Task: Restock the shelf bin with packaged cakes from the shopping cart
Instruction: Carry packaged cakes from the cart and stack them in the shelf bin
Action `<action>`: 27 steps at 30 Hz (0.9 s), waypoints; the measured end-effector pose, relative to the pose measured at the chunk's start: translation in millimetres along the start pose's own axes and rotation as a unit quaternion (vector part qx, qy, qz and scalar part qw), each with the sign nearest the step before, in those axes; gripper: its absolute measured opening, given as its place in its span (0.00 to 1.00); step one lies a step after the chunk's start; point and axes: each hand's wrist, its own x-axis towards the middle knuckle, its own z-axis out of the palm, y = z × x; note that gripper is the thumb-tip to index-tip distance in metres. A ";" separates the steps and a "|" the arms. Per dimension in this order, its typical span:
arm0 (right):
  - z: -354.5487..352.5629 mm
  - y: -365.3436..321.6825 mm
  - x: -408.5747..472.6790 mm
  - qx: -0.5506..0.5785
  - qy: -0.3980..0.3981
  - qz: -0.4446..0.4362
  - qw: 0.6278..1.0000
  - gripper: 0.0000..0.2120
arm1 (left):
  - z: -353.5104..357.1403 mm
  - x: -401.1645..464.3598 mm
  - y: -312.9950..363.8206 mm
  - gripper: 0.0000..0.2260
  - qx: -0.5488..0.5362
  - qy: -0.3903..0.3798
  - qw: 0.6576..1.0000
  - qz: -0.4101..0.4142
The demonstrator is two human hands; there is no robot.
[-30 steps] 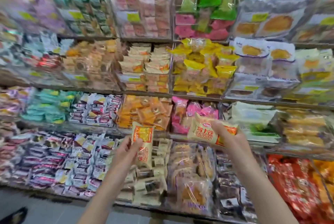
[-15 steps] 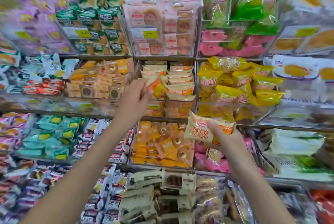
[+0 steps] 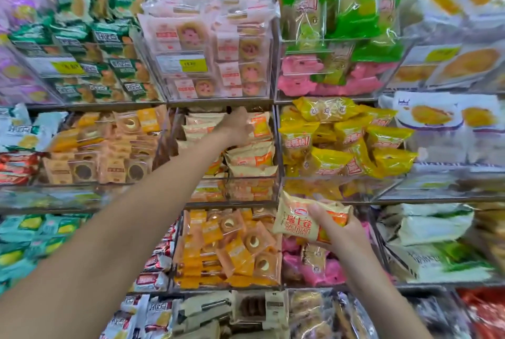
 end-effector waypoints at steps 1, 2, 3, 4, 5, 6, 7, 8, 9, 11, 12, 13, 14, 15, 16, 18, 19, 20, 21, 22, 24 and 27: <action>-1.3 1.2 0.3 -0.001 0.003 0.004 1.000 0.30 | 7.3 3.0 -4.3 0.16 -0.023 0.002 1.000 -0.008; -2.9 2.9 0.6 0.000 0.005 0.008 1.000 0.29 | 12.4 4.3 -8.4 0.15 -0.050 0.019 0.998 -0.015; -4.6 4.1 0.4 0.001 0.008 0.011 1.000 0.28 | 14.7 4.8 -12.1 0.14 -0.073 0.046 0.996 -0.022; -5.7 5.1 0.6 0.003 0.011 0.014 1.000 0.27 | 15.3 4.4 -14.7 0.14 -0.089 0.072 0.993 -0.024; -6.7 6.6 0.9 0.003 0.014 0.017 1.000 0.26 | 14.8 2.9 -17.1 0.15 -0.089 0.091 0.992 -0.023; -7.5 7.9 1.5 0.005 0.017 0.019 1.000 0.25 | 14.1 -0.1 -19.7 0.15 -0.070 0.099 0.993 -0.018; -7.6 9.0 2.0 0.007 0.020 0.021 1.000 0.25 | 12.4 -3.9 -22.4 0.16 -0.038 0.097 0.995 -0.003; -7.1 10.2 3.0 0.011 0.021 0.025 0.999 0.24 | 9.9 -7.5 -24.6 0.18 -0.002 0.089 0.996 0.016; -6.2 10.4 3.8 0.017 0.018 0.028 0.999 0.21 | 6.9 -10.4 -26.4 0.18 0.035 0.079 0.996 0.033; -3.3 11.1 5.4 0.036 0.009 0.030 0.999 0.15 | 1.9 -14.7 -27.0 0.20 0.123 0.067 0.988 0.067; -1.8 11.1 5.9 0.045 0.003 0.030 0.999 0.15 | 0.9 -14.8 -26.4 0.21 0.170 0.067 0.980 0.083; -0.1 11.0 6.1 0.048 -0.006 0.029 0.998 0.17 | 0.8 -14.1 -25.7 0.21 0.206 0.070 0.971 0.097; 1.8 10.9 6.3 0.048 -0.013 0.031 0.998 0.21 | 0.8 -13.1 -24.2 0.21 0.228 0.071 0.965 0.109; 3.5 11.0 6.2 0.049 -0.016 0.033 0.998 0.24 | 0.8 -11.3 -22.1 0.20 0.240 0.073 0.960 0.122; 4.2 11.6 6.1 0.052 -0.017 0.035 0.998 0.25 | 0.2 -8.9 -19.5 0.18 0.249 0.081 0.956 0.136; 4.0 13.3 6.4 0.061 -0.021 0.038 0.997 0.25 | -3.6 -2.3 -14.6 0.15 0.276 0.112 0.940 0.164; 3.6 13.5 6.3 0.064 -0.025 0.039 0.997 0.25 | -5.7 1.6 -13.0 0.14 0.290 0.127 0.932 0.174; 3.1 14.0 6.6 0.065 -0.027 0.039 0.997 0.25 | -7.8 5.7 -12.0 0.13 0.304 0.140 0.925 0.179; 2.5 14.6 7.0 0.065 -0.027 0.040 0.997 0.25 | -9.1 9.9 -11.5 0.12 0.324 0.146 0.917 0.181; 2.0 15.7 7.7 0.063 -0.025 0.041 0.997 0.26 | -9.4 13.9 -10.6 0.12 0.352 0.146 0.906 0.182; 0.9 18.2 9.5 0.061 -0.019 0.044 0.997 0.27 | -6.7 19.9 -8.5 0.12 0.413 0.142 0.880 0.186; -0.9 20.2 10.9 0.065 -0.018 0.047 0.997 0.27 | 1.4 23.9 -8.7 0.10 0.453 0.152 0.858 0.189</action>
